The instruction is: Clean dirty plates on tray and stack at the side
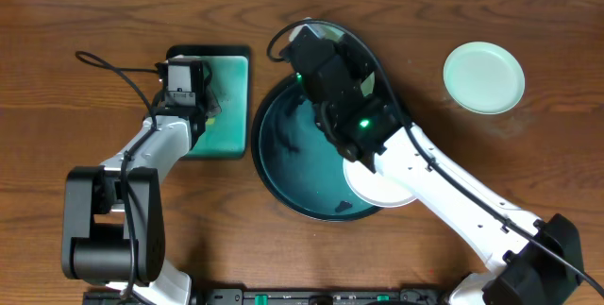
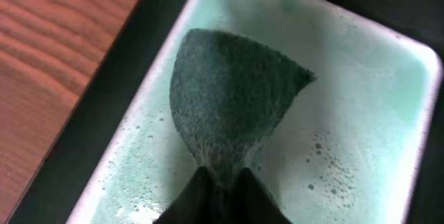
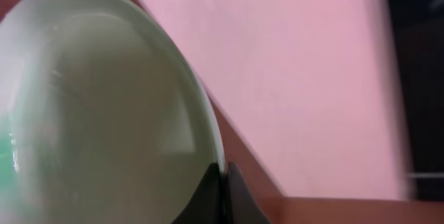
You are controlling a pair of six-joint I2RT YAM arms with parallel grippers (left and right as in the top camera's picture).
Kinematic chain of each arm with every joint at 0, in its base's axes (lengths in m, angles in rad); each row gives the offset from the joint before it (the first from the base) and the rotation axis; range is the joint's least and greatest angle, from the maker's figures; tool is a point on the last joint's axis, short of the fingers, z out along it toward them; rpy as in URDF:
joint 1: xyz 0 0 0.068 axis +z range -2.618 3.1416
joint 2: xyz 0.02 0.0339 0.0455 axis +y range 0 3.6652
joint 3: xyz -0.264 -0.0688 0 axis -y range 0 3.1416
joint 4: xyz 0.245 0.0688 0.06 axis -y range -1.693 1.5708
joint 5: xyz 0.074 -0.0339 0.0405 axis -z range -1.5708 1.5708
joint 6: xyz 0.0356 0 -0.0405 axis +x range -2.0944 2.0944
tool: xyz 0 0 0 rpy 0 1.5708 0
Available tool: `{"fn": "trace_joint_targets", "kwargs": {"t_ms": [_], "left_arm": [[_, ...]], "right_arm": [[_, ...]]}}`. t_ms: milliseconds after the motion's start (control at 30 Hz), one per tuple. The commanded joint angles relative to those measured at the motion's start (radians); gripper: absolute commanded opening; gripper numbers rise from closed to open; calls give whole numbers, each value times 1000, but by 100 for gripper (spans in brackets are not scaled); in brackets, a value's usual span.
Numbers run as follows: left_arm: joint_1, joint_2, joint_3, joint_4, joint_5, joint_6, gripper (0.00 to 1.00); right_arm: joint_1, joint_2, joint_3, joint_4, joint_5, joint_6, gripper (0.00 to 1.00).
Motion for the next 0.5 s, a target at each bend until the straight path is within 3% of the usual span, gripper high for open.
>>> {"fn": "trace_joint_targets", "kwargs": {"t_ms": [0, 33, 100, 200, 267, 467], "left_arm": [[1, -8, -2, 0, -21, 0, 17], [1, -10, -2, 0, -10, 1, 17], [1, -16, -2, 0, 3, 0, 30], [1, -54, -2, 0, 3, 0, 33], [1, -95, -2, -2, 3, 0, 44], [1, -205, -2, -19, 2, 0, 60]], "right_arm": [[33, -14, 0, 17, 145, -162, 1], [42, -14, 0, 17, 149, -190, 1], [54, -14, 0, 28, 166, -229, 1], [64, -14, 0, 37, 184, -278, 1], [71, -14, 0, 61, 215, -310, 1], [77, -14, 0, 110, 235, -348, 1]]}}
